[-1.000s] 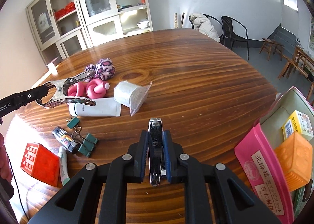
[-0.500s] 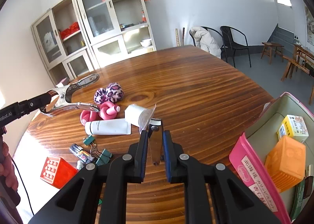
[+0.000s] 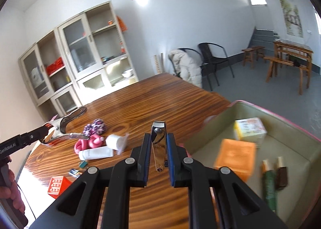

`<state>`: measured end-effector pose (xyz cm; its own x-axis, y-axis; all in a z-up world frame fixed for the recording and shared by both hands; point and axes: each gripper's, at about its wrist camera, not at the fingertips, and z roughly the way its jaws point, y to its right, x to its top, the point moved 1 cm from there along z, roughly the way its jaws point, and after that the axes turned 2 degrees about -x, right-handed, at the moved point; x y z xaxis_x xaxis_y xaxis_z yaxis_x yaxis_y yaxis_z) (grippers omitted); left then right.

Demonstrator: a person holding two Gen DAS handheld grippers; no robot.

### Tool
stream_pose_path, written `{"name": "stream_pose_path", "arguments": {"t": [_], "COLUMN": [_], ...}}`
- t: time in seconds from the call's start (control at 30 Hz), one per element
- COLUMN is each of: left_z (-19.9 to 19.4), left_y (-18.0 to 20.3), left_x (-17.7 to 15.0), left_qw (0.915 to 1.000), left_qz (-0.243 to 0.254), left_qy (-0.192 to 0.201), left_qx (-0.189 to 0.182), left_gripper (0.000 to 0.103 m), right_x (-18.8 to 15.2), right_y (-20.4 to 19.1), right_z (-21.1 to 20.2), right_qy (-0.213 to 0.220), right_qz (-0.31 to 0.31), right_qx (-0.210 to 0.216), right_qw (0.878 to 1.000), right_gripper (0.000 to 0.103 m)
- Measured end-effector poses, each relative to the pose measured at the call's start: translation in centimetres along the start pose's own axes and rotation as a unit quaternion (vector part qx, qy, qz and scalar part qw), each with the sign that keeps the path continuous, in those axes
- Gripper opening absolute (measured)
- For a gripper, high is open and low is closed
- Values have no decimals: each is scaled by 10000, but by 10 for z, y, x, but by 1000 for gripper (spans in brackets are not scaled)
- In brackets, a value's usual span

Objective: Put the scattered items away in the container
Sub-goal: 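Carry clamp and clipper over the pink tin and open both grippers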

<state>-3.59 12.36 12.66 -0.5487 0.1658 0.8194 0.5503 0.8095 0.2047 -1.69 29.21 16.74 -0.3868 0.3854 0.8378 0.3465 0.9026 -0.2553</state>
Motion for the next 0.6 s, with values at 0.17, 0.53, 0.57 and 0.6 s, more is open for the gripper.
{"name": "stream_pose_path", "arguments": {"t": [0.17,0.53,0.57,0.6], "left_z": [10,46,48,50], "left_y": [41,136,144,151], "left_x": [-1,-8,-9,-9], "left_qw": [9992,9914,9904,9895], "left_qz": [211,683,742,788], "left_qy": [-68,-443,-474,-498], "left_qx": [-335,-1025,-1066,-1100], "left_gripper": [17,18,18,18], "right_x": [5,-7,-8,-9], "right_y": [47,105,108,111], "right_z": [-28,-56,-55,-54], "right_qy": [72,-141,-187,-223], "right_qz": [234,388,417,446], "right_qx": [-409,-749,-741,-730], "right_qw": [9989,9963,9962,9961], "right_gripper": [17,17,17,17]}}
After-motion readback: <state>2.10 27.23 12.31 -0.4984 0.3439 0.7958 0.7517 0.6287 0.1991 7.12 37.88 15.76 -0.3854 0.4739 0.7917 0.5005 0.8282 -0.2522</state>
